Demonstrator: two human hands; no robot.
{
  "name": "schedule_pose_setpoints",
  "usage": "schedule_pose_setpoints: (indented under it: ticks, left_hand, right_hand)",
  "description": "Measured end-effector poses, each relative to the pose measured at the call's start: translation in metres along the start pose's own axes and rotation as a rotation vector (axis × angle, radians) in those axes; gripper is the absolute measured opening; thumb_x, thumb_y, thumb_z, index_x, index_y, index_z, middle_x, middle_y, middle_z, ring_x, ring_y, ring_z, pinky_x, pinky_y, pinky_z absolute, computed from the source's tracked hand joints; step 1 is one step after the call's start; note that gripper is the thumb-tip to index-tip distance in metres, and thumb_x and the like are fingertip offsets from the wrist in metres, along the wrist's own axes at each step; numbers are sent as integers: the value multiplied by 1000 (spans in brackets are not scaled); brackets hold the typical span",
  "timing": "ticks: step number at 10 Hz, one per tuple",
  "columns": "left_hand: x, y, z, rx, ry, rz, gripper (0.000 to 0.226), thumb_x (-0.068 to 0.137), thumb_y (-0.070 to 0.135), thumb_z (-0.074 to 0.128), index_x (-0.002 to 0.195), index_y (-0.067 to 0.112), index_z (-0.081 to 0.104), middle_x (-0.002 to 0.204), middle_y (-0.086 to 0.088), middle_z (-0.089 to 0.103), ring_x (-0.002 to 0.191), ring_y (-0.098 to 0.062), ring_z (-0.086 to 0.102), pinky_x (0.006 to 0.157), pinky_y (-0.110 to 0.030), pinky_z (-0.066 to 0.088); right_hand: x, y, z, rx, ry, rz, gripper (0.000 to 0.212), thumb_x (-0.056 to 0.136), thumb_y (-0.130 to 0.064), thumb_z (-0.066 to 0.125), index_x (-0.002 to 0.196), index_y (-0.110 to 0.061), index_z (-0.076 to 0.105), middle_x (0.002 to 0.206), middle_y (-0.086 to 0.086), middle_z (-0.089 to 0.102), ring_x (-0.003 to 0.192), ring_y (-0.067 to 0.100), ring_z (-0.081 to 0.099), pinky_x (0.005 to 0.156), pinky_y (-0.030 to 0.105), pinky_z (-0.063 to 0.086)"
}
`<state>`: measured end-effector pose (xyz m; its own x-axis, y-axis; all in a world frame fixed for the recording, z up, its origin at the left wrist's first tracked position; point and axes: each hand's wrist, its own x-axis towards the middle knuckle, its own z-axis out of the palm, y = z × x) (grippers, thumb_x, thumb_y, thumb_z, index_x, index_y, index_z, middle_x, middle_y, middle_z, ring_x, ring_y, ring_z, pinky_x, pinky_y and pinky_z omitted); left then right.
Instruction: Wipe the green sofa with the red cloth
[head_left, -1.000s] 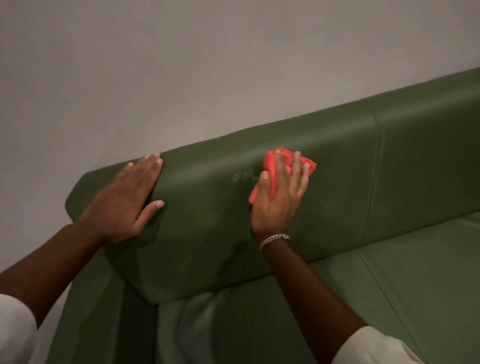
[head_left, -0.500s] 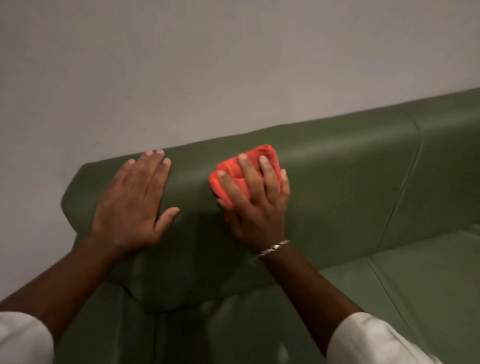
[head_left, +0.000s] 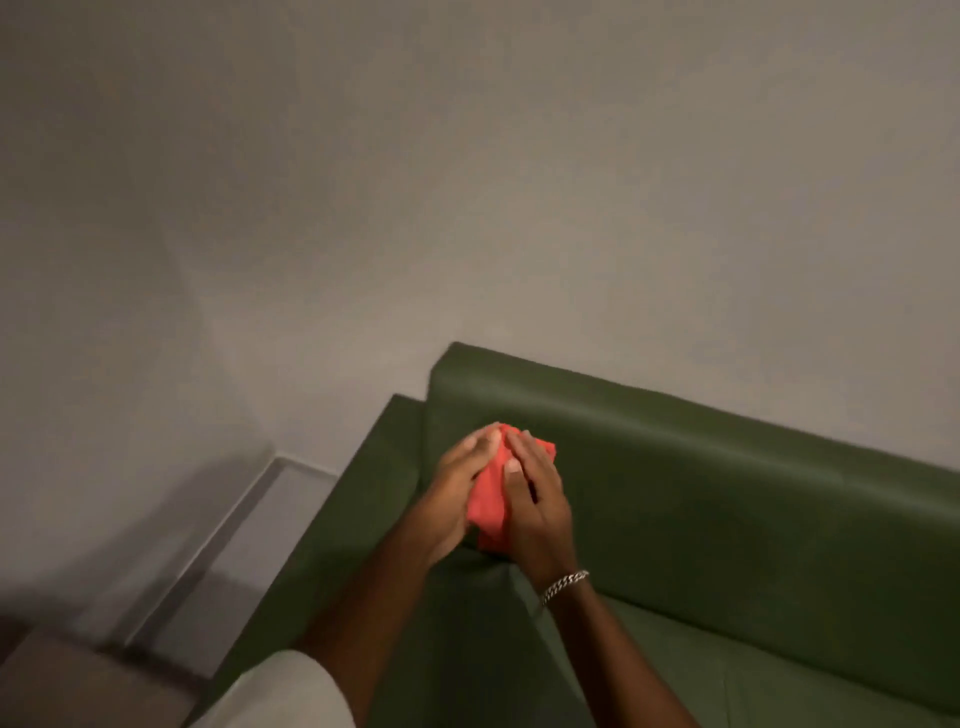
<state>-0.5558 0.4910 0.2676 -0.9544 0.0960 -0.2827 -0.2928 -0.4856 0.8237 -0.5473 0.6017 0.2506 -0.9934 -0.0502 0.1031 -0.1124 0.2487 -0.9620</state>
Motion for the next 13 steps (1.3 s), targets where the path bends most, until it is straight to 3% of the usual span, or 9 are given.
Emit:
schedule_pose_setpoints:
  ticks: [1,2,4,5,6,7,8,10,13]
  left_hand:
    - [-74,12,-45,-21,231,144,26,89,0,55,113,7,63,101,-10,74,85,-16,71,78,-27,58]
    - [-147,16,-102,-87,418,234,22,89,0,55,109,4,65,88,-7,78,76,-16,73,70,-27,61]
    - [-297,-3,-223,-330,776,339,24,92,9,55,113,1,64,100,-13,74,82,-20,70,78,-35,60]
    - [-360,-22,-280,-449,952,341,19,91,9,59,108,5,67,94,-9,78,80,-18,74,68,-31,60]
    - [-417,-50,-345,-502,1125,238,29,85,10,67,113,2,66,108,-18,73,86,-25,72,74,-38,61]
    - [-452,-89,-413,-512,1257,130,32,80,3,71,112,0,67,112,-23,70,89,-31,70,81,-44,59]
    - [-465,-132,-470,-486,1395,45,22,76,2,74,98,8,71,100,-18,73,86,-33,69,78,-46,59]
    - [-441,-208,-568,-500,1503,-51,31,81,-4,64,112,-3,65,99,-21,69,88,-32,65,86,-50,56]
    - [-441,-229,-605,-338,1721,-118,46,86,4,59,131,7,56,128,-11,63,109,-23,62,90,-28,49]
  right_hand:
    - [-39,-39,32,165,-159,7,61,87,11,52,136,-25,48,151,4,45,143,16,38,121,42,31]
    - [-74,-64,72,229,-249,146,69,78,17,60,137,-17,48,142,5,50,132,16,48,102,18,48]
    - [-153,-80,210,298,-727,496,33,77,5,73,110,6,66,76,-1,78,68,9,69,69,24,58]
    - [-198,-70,293,114,-864,448,28,77,3,75,104,6,70,78,8,76,68,14,67,61,23,56]
    - [-248,-43,376,-90,-979,356,28,78,1,76,104,7,70,86,14,73,64,7,66,60,22,56]
    - [-289,-2,449,-275,-1090,251,23,79,-3,76,102,4,72,98,20,75,81,17,65,85,37,57]
    - [-319,38,506,-425,-1157,159,18,80,-11,76,97,-5,75,99,14,76,86,17,64,87,31,52]
    - [-348,139,601,-622,-1195,60,18,78,-17,76,93,-7,76,90,13,77,77,17,62,72,20,43]
    - [-370,159,625,-459,-1034,78,23,84,-2,64,105,-3,73,107,15,75,101,23,68,97,29,51]
